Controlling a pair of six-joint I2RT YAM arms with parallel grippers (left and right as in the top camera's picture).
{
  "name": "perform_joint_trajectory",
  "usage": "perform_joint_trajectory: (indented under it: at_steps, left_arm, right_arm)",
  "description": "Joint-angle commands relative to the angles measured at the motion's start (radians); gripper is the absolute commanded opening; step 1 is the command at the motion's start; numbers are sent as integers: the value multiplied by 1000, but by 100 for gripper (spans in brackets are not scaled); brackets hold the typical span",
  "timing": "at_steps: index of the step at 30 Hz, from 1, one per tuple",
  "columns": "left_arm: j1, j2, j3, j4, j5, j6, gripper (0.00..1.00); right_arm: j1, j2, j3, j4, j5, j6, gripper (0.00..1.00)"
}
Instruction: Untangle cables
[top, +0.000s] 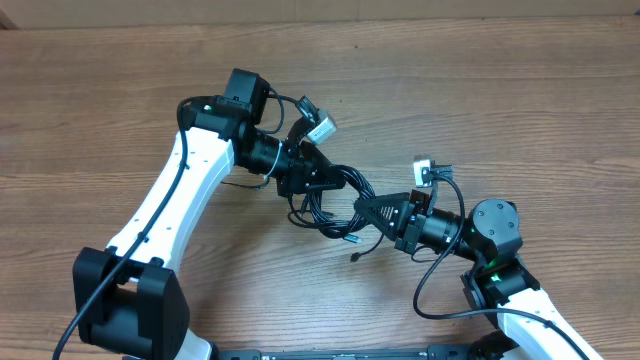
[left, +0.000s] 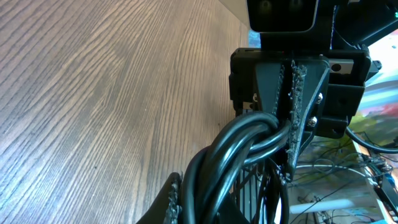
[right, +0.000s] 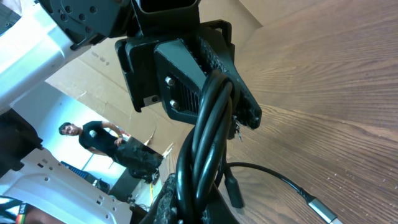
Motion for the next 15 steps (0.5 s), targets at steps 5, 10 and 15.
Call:
perform_joint_trajectory:
  at_steps: [5,10,15]
  left_arm:
    - [32,6,15,26,45,-18,4]
    - [84,6,15,132,39,-228,5]
    - [105,6,15,281,-71,-511,4]
  right_arm:
    - [1,-6,4,-146,179,-1,17]
    - [1,-6,4,-286,317,-1,41]
    - [1,-6,4,-288,309,51,46]
